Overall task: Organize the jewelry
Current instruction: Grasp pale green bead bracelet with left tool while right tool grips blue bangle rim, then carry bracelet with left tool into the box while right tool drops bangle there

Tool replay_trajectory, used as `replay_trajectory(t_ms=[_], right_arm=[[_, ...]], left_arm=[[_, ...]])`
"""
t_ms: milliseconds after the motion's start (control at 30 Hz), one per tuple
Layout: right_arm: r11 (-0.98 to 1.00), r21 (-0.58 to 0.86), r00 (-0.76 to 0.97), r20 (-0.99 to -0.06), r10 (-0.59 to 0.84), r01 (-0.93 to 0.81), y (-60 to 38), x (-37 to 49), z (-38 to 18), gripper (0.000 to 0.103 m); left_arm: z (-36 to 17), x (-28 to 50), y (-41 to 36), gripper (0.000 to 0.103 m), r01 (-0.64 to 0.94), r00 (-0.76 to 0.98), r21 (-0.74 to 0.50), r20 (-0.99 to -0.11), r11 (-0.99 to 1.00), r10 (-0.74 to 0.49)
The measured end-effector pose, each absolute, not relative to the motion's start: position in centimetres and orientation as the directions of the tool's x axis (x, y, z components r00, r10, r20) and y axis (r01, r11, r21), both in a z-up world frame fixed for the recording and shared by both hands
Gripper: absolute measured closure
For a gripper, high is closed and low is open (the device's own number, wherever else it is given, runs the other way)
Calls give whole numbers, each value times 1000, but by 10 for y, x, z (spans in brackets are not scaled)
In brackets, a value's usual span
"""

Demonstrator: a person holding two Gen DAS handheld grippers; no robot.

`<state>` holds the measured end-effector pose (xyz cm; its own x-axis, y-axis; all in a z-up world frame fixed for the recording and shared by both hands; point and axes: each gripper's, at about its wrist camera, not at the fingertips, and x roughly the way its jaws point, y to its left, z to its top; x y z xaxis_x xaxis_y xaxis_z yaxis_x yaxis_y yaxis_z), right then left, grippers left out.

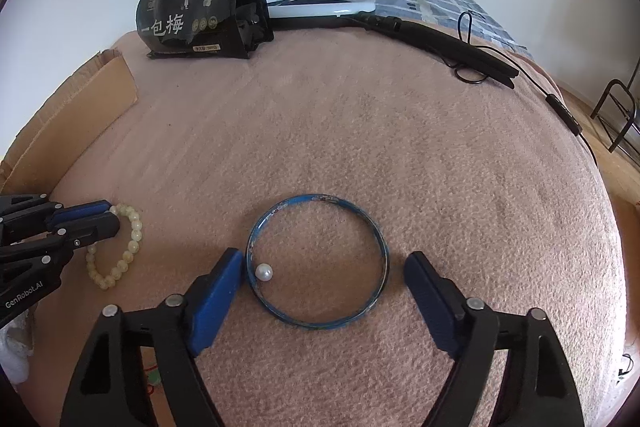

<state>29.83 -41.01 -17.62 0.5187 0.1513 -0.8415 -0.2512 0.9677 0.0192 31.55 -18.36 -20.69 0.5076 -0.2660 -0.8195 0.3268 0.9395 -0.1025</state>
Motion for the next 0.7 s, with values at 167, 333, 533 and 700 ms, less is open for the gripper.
replay_trajectory(t_ms=[167,333,533,700], right_arm=[[967,32,523,-837,163,-252,-411,297,-174,29],[966,42,535,-826,177,-255,-411,293,-167,29],[965,43,558,-809,185,-258,-412,284,-152,29],[965,39,577,-795,188,-261,-412,275,-136,29]], left_arm=[[-204,312,-184,98,333,509,-103,-817,937,-270],[-198,307,-184,98,342,516,-110,-808,933,-285],[-184,299,-180,98,345,536,-126,-787,930,-305],[-169,289,-180,98,359,555,-120,-770,926,-315]])
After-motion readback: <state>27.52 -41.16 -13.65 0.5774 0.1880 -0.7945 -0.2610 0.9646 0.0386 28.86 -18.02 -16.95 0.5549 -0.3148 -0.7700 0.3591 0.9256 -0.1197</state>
